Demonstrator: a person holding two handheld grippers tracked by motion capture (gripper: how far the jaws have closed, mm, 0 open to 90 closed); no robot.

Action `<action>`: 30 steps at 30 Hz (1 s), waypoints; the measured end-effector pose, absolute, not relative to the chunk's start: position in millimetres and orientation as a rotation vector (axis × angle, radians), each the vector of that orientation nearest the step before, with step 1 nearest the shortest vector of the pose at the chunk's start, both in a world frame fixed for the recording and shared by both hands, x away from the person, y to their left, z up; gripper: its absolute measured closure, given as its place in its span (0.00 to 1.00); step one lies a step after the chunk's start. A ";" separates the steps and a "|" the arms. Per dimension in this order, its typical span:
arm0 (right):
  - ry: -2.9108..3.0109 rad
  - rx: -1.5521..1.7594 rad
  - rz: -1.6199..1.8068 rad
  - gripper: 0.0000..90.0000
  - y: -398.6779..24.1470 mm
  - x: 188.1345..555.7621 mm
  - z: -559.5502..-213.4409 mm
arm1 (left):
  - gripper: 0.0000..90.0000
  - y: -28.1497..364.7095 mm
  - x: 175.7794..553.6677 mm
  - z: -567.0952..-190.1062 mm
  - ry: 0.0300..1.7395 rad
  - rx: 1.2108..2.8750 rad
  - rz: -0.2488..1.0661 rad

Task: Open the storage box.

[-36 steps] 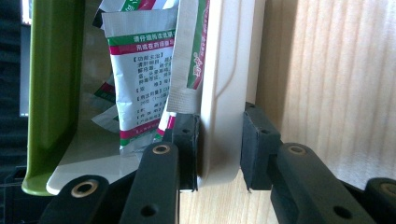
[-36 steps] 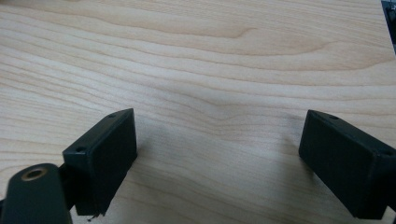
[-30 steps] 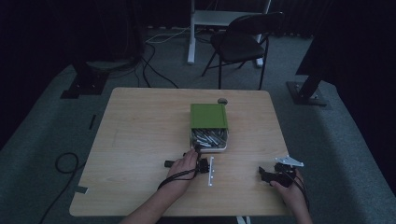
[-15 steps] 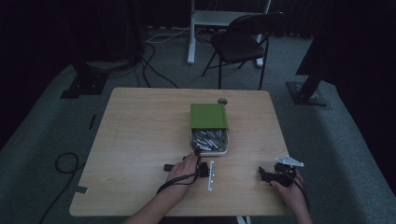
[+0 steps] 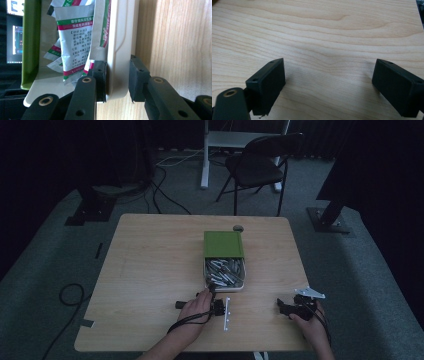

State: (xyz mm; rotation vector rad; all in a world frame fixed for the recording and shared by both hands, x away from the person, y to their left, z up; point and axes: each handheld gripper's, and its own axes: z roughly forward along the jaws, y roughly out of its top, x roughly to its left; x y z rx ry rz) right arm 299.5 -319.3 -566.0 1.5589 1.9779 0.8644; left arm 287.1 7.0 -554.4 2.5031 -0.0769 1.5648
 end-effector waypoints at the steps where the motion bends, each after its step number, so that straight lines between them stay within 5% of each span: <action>1: 1.978 1.559 0.864 0.12 -319.3 299.5 -566.0 | 0.80 7.2 286.1 -553.9 -0.071 2.499 1.565; 30: 1.978 1.559 0.864 0.12 -319.3 299.5 -566.0 | 0.80 8.9 252.6 -554.3 -0.114 2.500 1.562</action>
